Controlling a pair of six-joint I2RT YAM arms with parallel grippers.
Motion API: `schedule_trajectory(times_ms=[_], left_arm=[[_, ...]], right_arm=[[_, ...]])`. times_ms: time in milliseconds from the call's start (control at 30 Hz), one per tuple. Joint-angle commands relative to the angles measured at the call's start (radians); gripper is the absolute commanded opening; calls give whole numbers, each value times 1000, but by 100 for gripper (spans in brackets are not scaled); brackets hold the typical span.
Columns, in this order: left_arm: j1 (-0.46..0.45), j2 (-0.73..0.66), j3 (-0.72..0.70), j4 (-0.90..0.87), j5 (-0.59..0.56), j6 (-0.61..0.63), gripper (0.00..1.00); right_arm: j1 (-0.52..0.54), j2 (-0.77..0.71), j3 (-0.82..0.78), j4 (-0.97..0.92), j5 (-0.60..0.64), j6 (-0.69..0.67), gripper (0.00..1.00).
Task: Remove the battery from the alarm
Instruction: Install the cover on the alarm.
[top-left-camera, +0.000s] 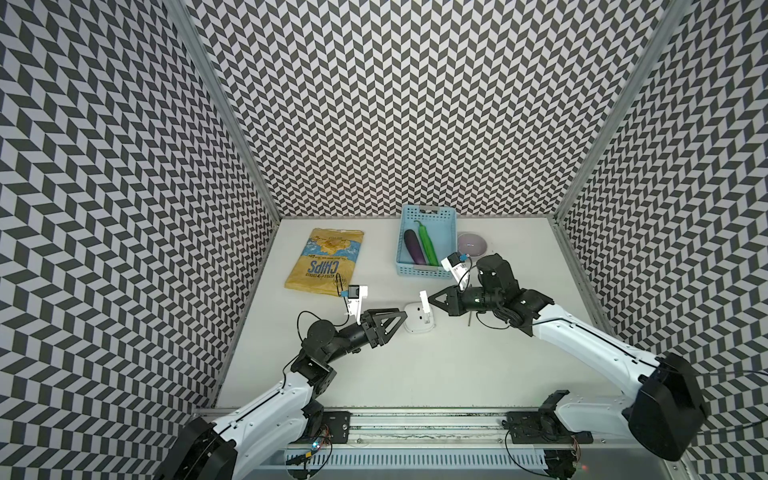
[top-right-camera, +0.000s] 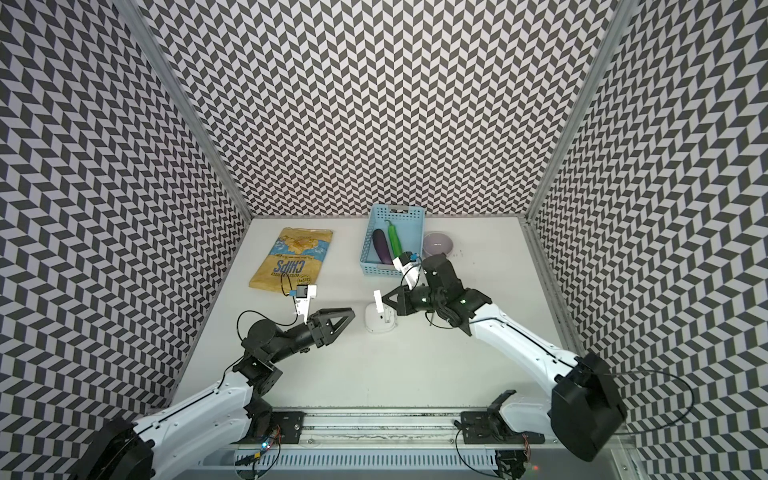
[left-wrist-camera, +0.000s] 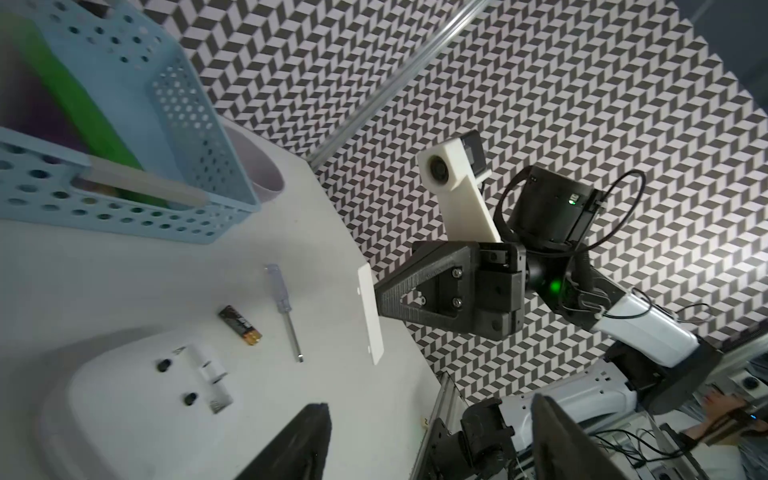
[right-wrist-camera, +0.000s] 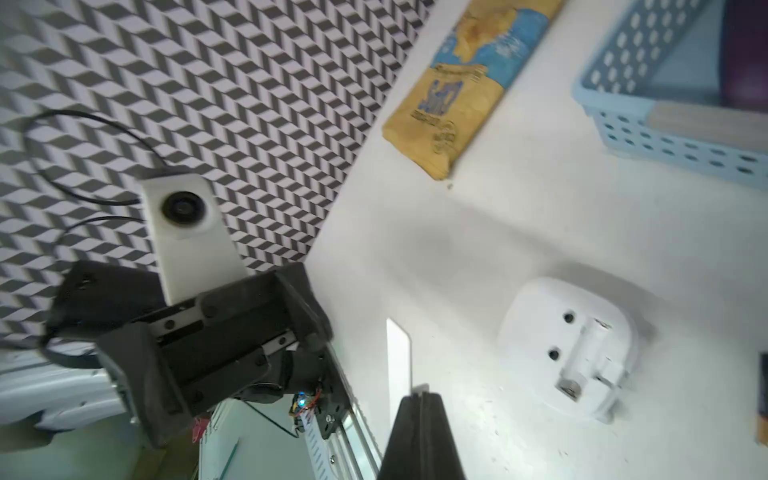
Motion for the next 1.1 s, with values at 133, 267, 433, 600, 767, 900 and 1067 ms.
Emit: schedule_trajectory(times_ms=[133,267,433,600,767,900,1067], left_arm=[[93,157,-29,-124,-25,94,63],[92,312,-1,-45,16,124,55],[88,497,74,13,70,155,44],[69,619,117,62,94,142,37],[48,674,135,52,66,141,37],[35,692,140,49,44,136,37],[12,716,154,43,30,143,37]], right_arm=[[0,93,-6,-81,229,59,0],[2,160,22,-119,271,80,0],[19,243,69,-126,261,82,0],[36,310,135,-159,266,74,0],[48,356,186,-203,271,68,0],[57,381,216,-236,288,57,0],[58,413,249,-277,296,48,0]])
